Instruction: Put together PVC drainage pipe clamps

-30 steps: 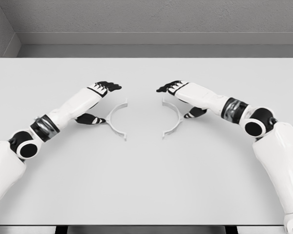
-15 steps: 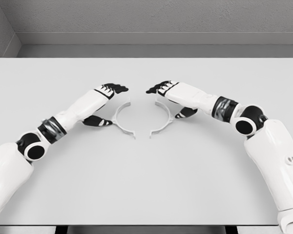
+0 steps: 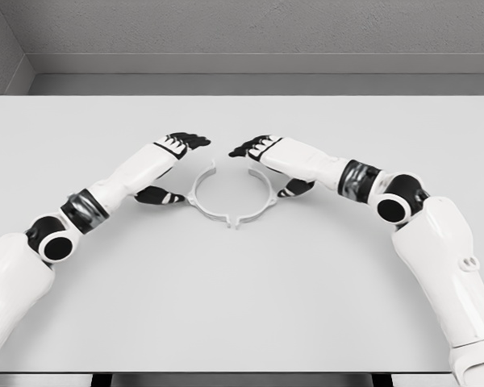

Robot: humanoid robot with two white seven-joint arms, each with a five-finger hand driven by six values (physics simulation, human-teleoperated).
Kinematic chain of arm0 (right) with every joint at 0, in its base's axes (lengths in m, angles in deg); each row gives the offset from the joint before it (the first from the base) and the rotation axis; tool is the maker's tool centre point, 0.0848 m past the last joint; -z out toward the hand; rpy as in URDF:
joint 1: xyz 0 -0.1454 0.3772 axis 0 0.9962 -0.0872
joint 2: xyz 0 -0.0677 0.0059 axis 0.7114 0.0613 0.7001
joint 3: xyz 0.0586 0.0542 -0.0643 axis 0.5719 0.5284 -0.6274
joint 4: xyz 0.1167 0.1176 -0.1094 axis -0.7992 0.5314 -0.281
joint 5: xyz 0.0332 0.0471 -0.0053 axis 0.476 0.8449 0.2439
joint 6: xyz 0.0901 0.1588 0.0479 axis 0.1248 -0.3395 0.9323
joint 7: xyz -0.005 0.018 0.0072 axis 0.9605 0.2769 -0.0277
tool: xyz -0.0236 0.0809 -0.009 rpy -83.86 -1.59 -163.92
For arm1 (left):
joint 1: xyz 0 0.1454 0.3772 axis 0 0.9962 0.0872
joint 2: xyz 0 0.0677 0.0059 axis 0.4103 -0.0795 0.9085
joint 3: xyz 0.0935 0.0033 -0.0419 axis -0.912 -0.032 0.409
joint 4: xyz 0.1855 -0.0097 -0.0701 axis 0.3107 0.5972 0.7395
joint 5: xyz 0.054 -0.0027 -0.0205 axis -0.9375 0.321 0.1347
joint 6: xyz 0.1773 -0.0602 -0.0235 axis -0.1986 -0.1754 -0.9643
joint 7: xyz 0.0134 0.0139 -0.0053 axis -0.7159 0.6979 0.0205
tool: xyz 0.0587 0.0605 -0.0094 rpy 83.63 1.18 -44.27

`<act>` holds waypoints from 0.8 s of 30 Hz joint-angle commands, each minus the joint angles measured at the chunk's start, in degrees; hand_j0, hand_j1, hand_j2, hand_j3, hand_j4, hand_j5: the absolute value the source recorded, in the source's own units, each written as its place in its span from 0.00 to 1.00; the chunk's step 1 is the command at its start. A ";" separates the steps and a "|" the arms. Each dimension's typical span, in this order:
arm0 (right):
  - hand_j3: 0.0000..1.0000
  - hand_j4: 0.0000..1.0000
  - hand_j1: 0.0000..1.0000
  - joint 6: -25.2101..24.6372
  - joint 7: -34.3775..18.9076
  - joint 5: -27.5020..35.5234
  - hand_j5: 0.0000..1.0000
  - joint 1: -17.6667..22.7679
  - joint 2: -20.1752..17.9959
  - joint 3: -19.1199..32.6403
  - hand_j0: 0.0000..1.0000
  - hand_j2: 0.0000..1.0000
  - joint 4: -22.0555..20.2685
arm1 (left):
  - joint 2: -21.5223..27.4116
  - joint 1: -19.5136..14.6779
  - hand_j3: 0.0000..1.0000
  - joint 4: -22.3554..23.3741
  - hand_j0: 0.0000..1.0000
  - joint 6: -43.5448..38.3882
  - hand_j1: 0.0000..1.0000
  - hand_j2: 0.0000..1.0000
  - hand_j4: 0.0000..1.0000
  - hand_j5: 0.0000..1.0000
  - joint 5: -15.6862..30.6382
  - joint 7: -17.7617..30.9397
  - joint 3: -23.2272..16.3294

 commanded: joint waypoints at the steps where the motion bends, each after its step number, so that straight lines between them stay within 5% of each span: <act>1: 1.00 1.00 1.00 -0.44 0.02 0.42 1.00 -0.09 0.63 -0.42 1.00 1.00 -0.04 | 0.23 -0.09 1.00 0.41 1.00 0.00 1.00 1.00 1.00 1.00 0.37 -0.03 0.19; 15: 1.00 1.00 1.00 -0.44 0.10 1.13 1.00 -0.88 0.98 0.89 1.00 1.00 -0.57 | -1.27 -0.79 1.00 2.34 1.00 0.00 1.00 1.00 1.00 1.00 0.28 -0.03 -0.68; 18: 1.00 1.00 1.00 0.37 0.02 2.70 1.00 0.61 -2.09 13.10 1.00 1.00 -4.51 | -1.62 -0.79 1.00 2.34 1.00 0.00 1.00 1.00 1.00 1.00 0.28 -0.03 -0.68; 21: 1.00 1.00 1.00 0.37 0.10 5.87 1.00 8.52 -5.17 21.19 1.00 1.00 -14.89 | -1.62 -0.79 1.00 2.34 1.00 0.00 1.00 1.00 1.00 1.00 0.28 -0.03 -0.68; 24: 1.00 1.00 1.00 0.37 0.10 5.96 1.00 13.18 -5.26 28.23 1.00 1.00 -18.32 | -2.06 -0.79 1.00 2.26 1.00 0.00 1.00 1.00 1.00 1.00 0.28 -0.03 -0.68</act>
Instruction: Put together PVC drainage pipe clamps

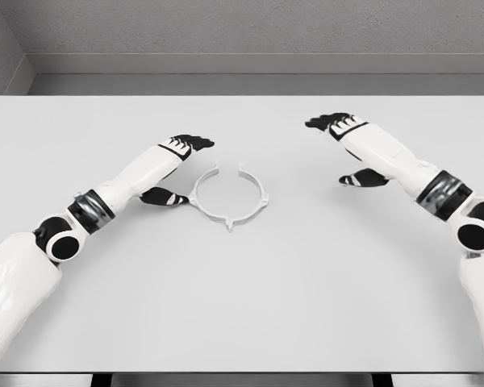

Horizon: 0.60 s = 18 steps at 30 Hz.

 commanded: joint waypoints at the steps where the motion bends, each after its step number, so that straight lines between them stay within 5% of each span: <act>1: 1.00 1.00 1.00 -0.12 0.07 1.31 1.00 0.35 -2.31 5.92 1.00 1.00 -3.58 | -0.46 0.09 1.00 -0.06 1.00 0.01 1.00 1.00 1.00 1.00 0.37 -0.03 0.01; 8: 1.00 1.00 1.00 -0.12 0.16 3.42 1.00 6.86 -6.98 10.05 1.00 1.00 -3.41 | -1.42 0.09 1.00 -0.15 1.00 0.01 1.00 1.00 1.00 1.00 0.37 -0.03 0.01; 18: 1.00 1.00 1.00 -0.12 0.16 3.33 1.00 6.95 -7.42 10.84 1.00 1.00 -3.06 | -2.56 0.61 1.00 -0.50 1.00 0.01 1.00 1.00 1.00 1.00 0.37 -0.03 0.01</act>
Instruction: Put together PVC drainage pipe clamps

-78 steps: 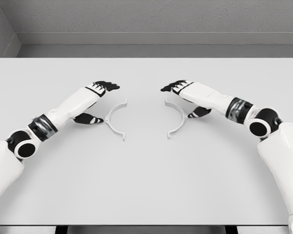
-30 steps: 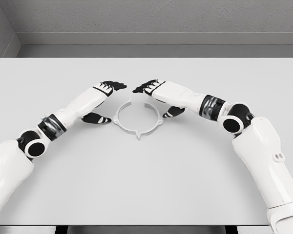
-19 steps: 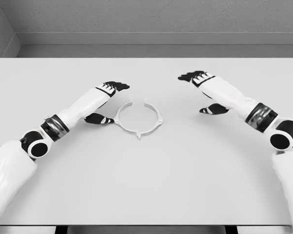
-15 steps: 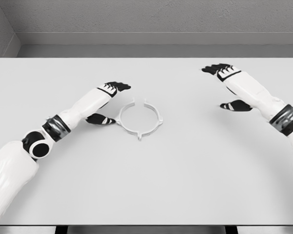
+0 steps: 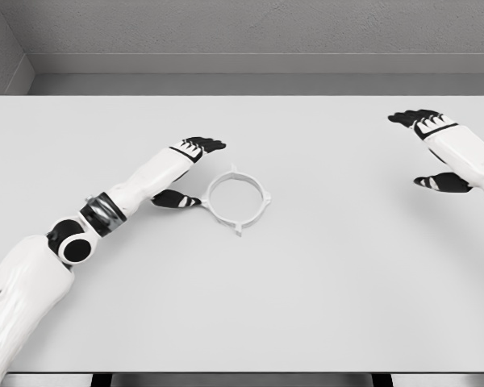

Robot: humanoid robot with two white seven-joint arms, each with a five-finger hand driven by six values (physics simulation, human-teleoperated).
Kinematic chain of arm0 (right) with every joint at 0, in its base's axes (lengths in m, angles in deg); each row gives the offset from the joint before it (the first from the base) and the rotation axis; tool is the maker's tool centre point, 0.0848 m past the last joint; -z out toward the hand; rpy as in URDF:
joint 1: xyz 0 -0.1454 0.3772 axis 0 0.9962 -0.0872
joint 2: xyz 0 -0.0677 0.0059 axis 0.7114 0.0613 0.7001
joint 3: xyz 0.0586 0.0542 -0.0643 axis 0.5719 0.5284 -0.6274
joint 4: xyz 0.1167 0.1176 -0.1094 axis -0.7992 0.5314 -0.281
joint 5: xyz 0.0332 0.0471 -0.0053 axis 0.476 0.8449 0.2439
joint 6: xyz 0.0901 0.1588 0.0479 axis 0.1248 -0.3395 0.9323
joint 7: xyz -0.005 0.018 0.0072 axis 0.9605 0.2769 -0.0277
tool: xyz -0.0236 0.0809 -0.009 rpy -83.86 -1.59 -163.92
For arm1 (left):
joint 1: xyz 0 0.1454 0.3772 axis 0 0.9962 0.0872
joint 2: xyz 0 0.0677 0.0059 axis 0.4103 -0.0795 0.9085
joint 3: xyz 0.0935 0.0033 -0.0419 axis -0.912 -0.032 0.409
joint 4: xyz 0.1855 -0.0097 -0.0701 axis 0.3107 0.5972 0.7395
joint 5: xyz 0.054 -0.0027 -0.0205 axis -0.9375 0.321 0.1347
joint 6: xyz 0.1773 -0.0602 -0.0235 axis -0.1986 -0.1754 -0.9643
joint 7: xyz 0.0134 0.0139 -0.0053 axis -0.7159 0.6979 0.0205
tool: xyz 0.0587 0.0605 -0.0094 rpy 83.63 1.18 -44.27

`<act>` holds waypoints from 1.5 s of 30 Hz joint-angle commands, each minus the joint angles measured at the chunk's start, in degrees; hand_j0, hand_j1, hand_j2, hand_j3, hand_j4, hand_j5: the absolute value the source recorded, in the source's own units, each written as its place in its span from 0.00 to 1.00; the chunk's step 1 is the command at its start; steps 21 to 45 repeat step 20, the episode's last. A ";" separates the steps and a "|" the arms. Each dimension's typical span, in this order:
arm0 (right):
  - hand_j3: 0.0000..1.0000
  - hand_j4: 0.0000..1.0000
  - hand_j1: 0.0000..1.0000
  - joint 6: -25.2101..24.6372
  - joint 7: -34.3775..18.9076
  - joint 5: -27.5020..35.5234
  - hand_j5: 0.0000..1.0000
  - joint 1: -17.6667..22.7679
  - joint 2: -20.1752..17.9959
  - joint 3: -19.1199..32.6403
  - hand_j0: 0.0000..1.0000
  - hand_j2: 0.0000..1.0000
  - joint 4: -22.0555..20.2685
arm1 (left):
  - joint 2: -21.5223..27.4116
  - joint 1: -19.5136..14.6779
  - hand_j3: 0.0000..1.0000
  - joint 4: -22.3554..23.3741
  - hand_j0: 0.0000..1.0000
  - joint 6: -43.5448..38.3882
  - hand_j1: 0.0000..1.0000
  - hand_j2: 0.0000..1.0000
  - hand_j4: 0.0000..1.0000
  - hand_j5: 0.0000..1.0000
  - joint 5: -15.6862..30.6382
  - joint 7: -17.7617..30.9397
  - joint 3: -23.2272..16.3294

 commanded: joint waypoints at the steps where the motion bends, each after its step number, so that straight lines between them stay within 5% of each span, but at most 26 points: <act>1: 1.00 1.00 1.00 -0.14 0.03 0.41 1.00 0.00 -0.11 0.20 1.00 1.00 0.03 | -0.40 0.00 1.00 -0.17 1.00 0.00 1.00 1.00 1.00 1.00 0.37 -0.03 0.05; 7: 1.00 1.00 1.00 -0.14 0.03 0.41 1.00 0.00 -0.11 0.11 1.00 1.00 0.03 | 1.09 -0.79 1.00 0.36 1.00 0.00 1.00 1.00 1.00 1.00 0.64 -0.03 2.16; 14: 1.00 1.00 1.00 -0.14 0.12 0.41 1.00 0.00 -0.02 0.03 1.00 1.00 0.03 | 20.16 -1.67 1.00 0.45 1.00 0.00 1.00 1.00 1.00 1.00 1.34 -0.20 6.29; 17: 1.00 1.00 1.00 -0.14 0.03 0.41 1.00 0.00 -0.11 0.03 1.00 1.00 0.03 | 23.24 -0.88 1.00 0.54 1.00 0.00 1.00 1.00 1.00 1.00 1.43 -0.38 8.22; 45: 1.00 1.00 1.00 -0.14 0.03 0.41 1.00 0.00 -0.11 0.11 1.00 1.00 0.12 | 23.42 -0.79 1.00 1.85 1.00 0.00 1.00 1.00 1.00 1.00 2.39 -0.46 9.02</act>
